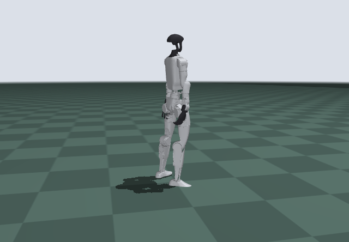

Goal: In place motions

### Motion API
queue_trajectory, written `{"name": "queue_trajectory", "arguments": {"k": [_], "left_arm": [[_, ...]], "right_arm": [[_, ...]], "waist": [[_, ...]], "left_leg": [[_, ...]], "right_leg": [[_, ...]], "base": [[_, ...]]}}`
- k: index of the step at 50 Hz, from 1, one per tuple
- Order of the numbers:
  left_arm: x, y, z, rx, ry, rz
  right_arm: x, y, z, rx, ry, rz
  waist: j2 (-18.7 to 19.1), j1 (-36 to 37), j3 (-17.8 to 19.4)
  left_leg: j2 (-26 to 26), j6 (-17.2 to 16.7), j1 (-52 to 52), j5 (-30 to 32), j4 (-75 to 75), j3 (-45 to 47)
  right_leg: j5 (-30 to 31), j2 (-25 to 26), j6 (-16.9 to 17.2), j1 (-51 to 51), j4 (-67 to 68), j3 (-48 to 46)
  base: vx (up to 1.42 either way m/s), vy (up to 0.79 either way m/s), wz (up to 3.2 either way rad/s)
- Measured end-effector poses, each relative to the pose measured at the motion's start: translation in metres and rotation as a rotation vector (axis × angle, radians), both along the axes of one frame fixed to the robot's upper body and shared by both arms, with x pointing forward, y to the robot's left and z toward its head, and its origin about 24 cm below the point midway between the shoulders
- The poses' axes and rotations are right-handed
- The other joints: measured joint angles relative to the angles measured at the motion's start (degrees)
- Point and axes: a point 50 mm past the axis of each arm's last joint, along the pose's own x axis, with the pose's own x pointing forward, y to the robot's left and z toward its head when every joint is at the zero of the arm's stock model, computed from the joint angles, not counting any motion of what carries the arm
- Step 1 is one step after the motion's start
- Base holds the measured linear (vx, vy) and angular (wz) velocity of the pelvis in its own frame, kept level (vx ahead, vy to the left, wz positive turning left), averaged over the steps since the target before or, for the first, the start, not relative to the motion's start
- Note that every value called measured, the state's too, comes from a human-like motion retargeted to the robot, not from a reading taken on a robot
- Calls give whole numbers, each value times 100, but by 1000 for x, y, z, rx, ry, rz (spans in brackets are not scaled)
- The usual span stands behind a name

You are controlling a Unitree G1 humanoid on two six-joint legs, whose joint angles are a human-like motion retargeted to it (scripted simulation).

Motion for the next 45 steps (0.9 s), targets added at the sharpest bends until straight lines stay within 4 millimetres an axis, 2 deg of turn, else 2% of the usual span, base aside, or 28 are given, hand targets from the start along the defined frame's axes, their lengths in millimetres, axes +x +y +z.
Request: {"name": "queue_trajectory", "arguments": {"k": [45], "left_arm": [[1,6,0,5,2,-35]], "right_arm": [[3,-1,0,9,2,30]], "waist": [[-2,9,41]], "left_leg": [[33,8,21,125,1,12]], "right_leg": [[5,25,-15,4,15,15]], "base": [[0,0,0]]}}
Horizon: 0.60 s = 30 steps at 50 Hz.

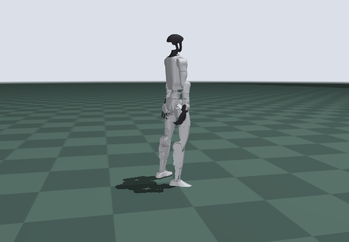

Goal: In place motions

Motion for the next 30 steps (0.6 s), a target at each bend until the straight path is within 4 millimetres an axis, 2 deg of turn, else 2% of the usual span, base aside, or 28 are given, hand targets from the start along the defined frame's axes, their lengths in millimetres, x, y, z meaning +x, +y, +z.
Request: {"name": "queue_trajectory", "arguments": {"k": [30], "left_arm": [[-2,0,0,-2,6,-3]], "right_arm": [[0,0,0,-1,0,10]], "waist": [[10,1,18]], "left_leg": [[3,-4,-21,39,15,-21]], "right_leg": [[4,3,-14,0,1,-15]], "base": [[0,0,0]]}}
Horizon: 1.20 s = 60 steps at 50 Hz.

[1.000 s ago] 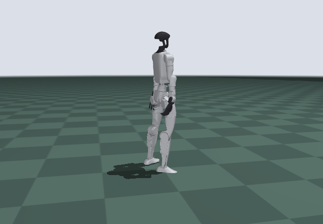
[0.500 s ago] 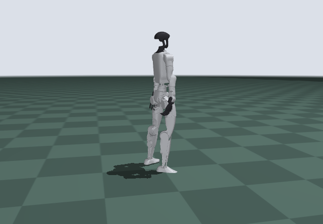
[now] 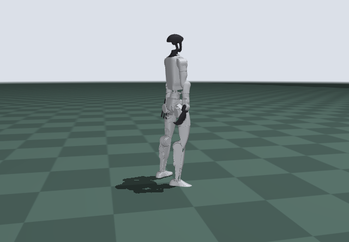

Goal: In place motions

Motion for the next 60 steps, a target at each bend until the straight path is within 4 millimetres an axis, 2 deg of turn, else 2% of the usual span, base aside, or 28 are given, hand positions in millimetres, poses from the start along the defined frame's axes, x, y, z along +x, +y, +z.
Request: {"name": "queue_trajectory", "arguments": {"k": [22,30,37,42,47,50,55,60], "left_arm": [[-1,1,0,-4,0,-1],[-1,6,0,7,-14,49],[-9,21,3,60,38,101],[8,26,2,59,-1,50],[37,14,0,-22,-86,14],[52,4,-1,-66,-131,-10],[65,-7,0,-122,-155,-70],[61,-3,0,-112,-129,-104]], "right_arm": [[1,-1,0,1,-6,8],[6,-13,-2,-70,-133,38],[-18,-27,3,-122,-71,-7],[-48,-27,10,-141,51,-155],[-76,-21,17,-152,155,-275],[-83,-17,18,-147,178,-296],[-75,-16,14,-127,140,-230],[-44,-18,6,-88,47,-79]], "waist": [[21,-25,40],[8,-65,110],[14,-136,152],[-66,-180,211],[-215,-190,206],[-305,-132,234],[-363,-48,293],[-273,-32,396]], "left_leg": [[5,0,18,-9,0,19],[26,-8,42,-30,12,73],[53,-3,89,-45,-1,173],[41,21,88,-24,46,176],[-65,75,24,26,120,73],[-168,131,14,61,151,-15],[-354,224,59,111,118,-139],[-432,251,205,127,-26,-41]], "right_leg": [[8,12,-17,-6,2,41],[10,10,-26,-12,18,78],[34,35,-28,-63,26,218],[42,6,10,-19,10,209],[47,-130,71,51,-2,64],[62,-235,112,112,-2,-12],[107,-395,178,169,36,-72],[156,-458,141,22,246,138]], "base": [[0,0,0],[0,0,0],[0,-1,-11],[0,0,0],[1,7,27],[2,10,25],[2,20,14],[0,16,-31]]}}
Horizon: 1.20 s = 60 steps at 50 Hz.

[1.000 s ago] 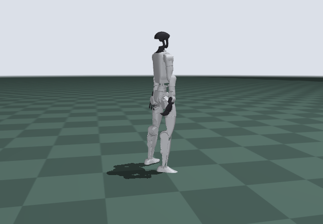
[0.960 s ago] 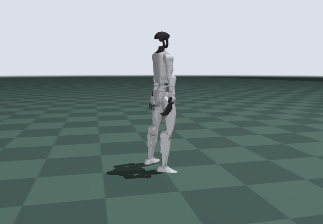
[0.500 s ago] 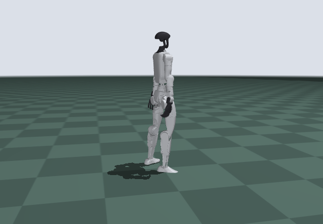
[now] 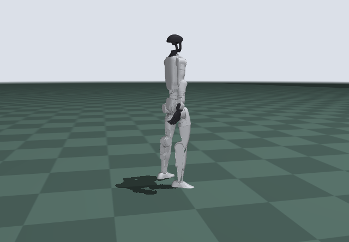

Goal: In place motions

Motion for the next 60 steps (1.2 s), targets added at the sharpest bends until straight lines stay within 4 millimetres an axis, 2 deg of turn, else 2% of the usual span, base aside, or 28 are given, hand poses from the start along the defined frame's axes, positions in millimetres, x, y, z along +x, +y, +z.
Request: {"name": "queue_trajectory", "arguments": {"k": [3,5,8,10,12,13,15,18,20,22,23,25,27,29,31,33,36,38,40,43,45,47,50,52,55,57,60], "left_arm": [[-9,7,1,10,43,23],[-8,12,2,8,62,54],[14,19,5,21,19,119],[35,24,8,29,-38,154],[54,26,11,15,-92,158],[65,26,13,0,-119,151],[86,23,18,-38,-177,119],[110,15,25,-79,-253,26],[115,9,25,-70,-292,-55],[108,14,21,11,-305,-119],[101,19,19,71,-302,-137],[78,34,12,194,-258,-163],[34,49,6,275,-125,-182],[-23,60,5,305,87,-181],[-85,67,14,299,327,-139],[-141,68,29,271,531,-53],[-205,58,54,217,753,106],[-236,49,70,211,861,209],[-254,42,81,234,925,317],[-262,36,84,289,926,480],[-252,34,76,346,886,568],[-224,35,58,365,787,605],[-151,32,27,274,577,593],[-89,22,12,140,419,546],[10,-11,10,-125,195,421],[67,-36,21,-295,50,306],[143,-65,49,-454,-188,104]], "right_arm": [[22,2,-5,30,-81,94],[34,5,-7,45,-133,148],[42,6,-9,43,-166,196],[36,5,-8,36,-137,198],[17,1,-4,26,-64,157],[7,-1,-2,17,-24,124],[-15,-3,5,-13,54,42],[-51,-5,17,-87,185,-106],[-74,-8,28,-141,291,-204],[-82,-10,34,-206,357,-252],[-80,-10,34,-243,358,-251],[-59,-14,27,-286,291,-201],[-23,-18,16,-272,185,-101],[24,-16,7,-209,74,20],[78,-4,1,-97,-52,146],[133,19,-1,44,-201,256],[207,61,10,261,-462,357],[245,88,26,402,-618,391],[274,111,45,516,-738,403],[297,132,65,604,-887,397],[299,139,69,623,-965,404],[290,132,62,585,-975,422],[251,100,33,446,-845,418],[205,73,9,314,-673,360],[114,36,-11,115,-331,232],[51,18,-8,-7,-88,127],[-32,-3,15,-192,238,-7]], "waist": [[148,-93,75],[233,-170,200],[293,-228,427],[253,-283,535],[227,-417,547],[223,-471,543],[193,-508,520],[92,-441,462],[98,-273,394],[137,-95,333],[140,-20,326],[147,47,340],[183,27,344],[227,41,332],[260,76,353],[280,84,415],[286,197,486],[279,279,514],[258,356,544],[223,351,549],[193,271,521],[183,198,460],[176,221,372],[151,277,332],[101,323,268],[92,308,211],[109,246,158]], "left_leg": [[87,31,25,-26,-12,115],[180,43,57,-33,-1,255],[315,36,105,-32,-6,487],[316,50,131,-12,-24,567],[290,68,110,25,-19,469],[281,73,90,41,-8,403],[229,80,58,64,15,274],[62,88,38,111,20,23],[28,89,2,138,26,-99],[52,78,-49,154,31,-158],[60,68,-60,155,29,-141],[66,48,-64,152,22,-111],[90,30,-39,139,14,-114],[141,17,-5,100,17,-58],[200,11,56,42,29,64],[250,11,138,-20,47,159],[305,27,233,-102,88,241],[332,42,274,-148,115,264],[342,57,294,-173,141,265],[365,57,288,-172,172,232],[379,45,245,-148,194,160],[378,23,171,-107,201,54],[359,-12,100,-40,176,-52],[344,-37,63,11,159,-119],[341,-80,8,77,145,-203],[358,-106,-51,110,151,-239],[385,-122,-131,140,155,-253]], "right_leg": [[53,21,-68,-261,290,302],[113,54,-139,-400,511,474],[-78,133,-287,-569,919,599],[-228,265,-208,-742,1185,1003],[-234,466,-59,-806,1169,1471],[-273,543,-89,-809,1111,1627],[-306,535,-148,-709,897,1552],[-183,414,-25,-481,531,1320],[-73,368,38,-401,371,1194],[29,378,46,-354,197,1090],[56,391,38,-334,130,1061],[71,419,32,-297,53,988],[63,430,23,-278,50,907],[48,458,-3,-286,61,903],[42,501,-30,-295,61,974],[56,541,-59,-288,45,1033],[74,577,-84,-297,41,1161],[76,590,-101,-300,41,1213],[70,603,-130,-283,27,1229],[32,601,-149,-218,21,1140],[-8,594,-151,-157,11,1013],[-41,587,-156,-98,-23,844],[-86,609,-181,6,-99,626],[-119,621,-186,75,-133,508],[-173,633,-178,144,-155,381],[-196,645,-166,146,-170,337],[-213,681,-183,93,-193,353]], "base": [[-2,17,-80],[-7,11,-96],[-16,7,-92],[-10,0,-49],[0,-1,20],[1,-1,49],[2,-2,61],[9,-1,74],[13,-1,59],[6,-7,38],[0,-8,20],[-2,-8,19],[3,-10,23],[2,-3,2],[0,-11,-34],[-2,-10,-33],[1,-7,-37],[2,-7,-23],[-1,-8,-4],[0,-13,26],[1,-13,57],[2,-7,69],[-1,-3,59],[-6,-4,47],[-3,-5,34],[0,-2,11],[1,0,-6]]}}
